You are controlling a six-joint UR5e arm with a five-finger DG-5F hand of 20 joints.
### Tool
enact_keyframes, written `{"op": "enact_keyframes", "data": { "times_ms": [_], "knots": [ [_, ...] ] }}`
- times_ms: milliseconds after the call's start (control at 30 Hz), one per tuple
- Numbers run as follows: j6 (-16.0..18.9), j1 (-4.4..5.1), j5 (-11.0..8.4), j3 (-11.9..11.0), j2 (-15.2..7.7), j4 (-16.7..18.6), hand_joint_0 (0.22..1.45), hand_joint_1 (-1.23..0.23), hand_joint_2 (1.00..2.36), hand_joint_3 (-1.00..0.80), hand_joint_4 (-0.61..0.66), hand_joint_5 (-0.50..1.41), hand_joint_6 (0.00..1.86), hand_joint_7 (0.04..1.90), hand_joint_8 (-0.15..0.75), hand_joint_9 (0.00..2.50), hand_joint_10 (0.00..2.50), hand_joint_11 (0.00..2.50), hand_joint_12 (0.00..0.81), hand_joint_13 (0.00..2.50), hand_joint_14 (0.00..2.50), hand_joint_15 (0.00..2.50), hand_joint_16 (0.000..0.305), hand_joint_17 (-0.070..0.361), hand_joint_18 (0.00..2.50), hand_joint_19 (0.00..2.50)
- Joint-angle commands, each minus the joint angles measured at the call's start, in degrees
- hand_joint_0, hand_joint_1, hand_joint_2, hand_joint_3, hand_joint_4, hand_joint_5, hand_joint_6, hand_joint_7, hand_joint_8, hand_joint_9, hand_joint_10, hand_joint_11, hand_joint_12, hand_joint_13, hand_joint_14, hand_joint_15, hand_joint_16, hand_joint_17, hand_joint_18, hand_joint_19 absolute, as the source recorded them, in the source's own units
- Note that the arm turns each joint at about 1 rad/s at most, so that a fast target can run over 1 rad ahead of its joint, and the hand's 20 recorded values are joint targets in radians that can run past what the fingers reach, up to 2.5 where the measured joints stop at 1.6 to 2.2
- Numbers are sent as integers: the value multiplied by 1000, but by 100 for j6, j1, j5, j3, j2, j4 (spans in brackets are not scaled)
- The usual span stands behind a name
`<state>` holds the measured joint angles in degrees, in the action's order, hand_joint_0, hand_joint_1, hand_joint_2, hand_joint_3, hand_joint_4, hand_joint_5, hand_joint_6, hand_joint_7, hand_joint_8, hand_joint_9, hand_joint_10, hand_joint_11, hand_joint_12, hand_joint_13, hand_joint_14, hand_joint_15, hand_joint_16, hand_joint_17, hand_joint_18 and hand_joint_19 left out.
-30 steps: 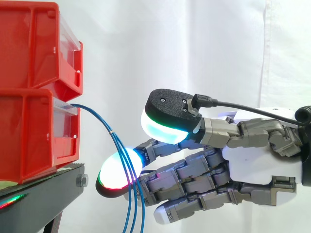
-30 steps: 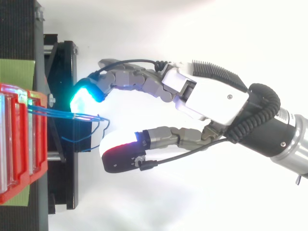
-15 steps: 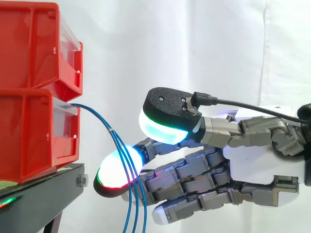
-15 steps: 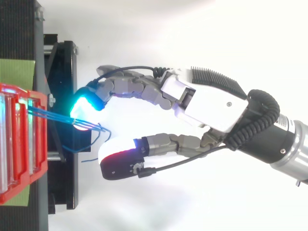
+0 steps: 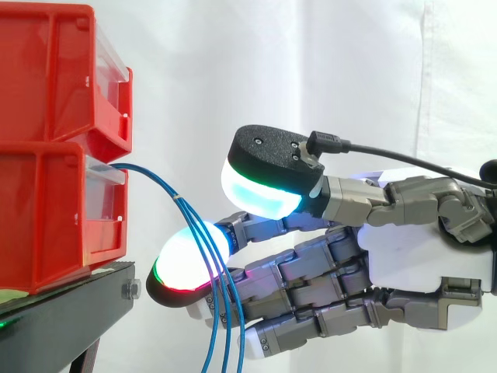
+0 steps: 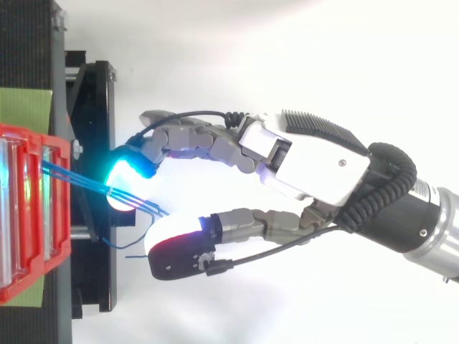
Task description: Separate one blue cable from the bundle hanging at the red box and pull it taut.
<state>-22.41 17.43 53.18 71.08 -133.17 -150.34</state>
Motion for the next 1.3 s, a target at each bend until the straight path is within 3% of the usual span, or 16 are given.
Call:
{"op": "enact_keyframes", "data": {
  "times_ms": [0,200,500,833,1267],
  "knots": [
    [17,6,0,-24,2,-4,609,-573,1004,-461,290,-157,503,972,263,491,4,131,262,222,0,0,36,81,326,293],
    [79,6,-18,-95,-7,-39,597,-567,1002,-478,294,-156,504,972,266,501,4,135,263,227,0,0,36,81,328,294],
    [509,6,-18,-183,2,-523,594,-567,1002,-480,296,-156,503,970,267,508,5,149,263,229,0,0,36,81,329,293],
    [536,-20,0,-464,2,-945,596,-568,1002,-474,293,-155,504,985,271,517,5,158,261,227,0,0,36,81,329,293],
    [597,-38,17,-473,2,-953,599,-569,1002,-474,280,-151,504,1005,270,524,6,167,260,226,0,0,36,80,328,293]
  ]
}}
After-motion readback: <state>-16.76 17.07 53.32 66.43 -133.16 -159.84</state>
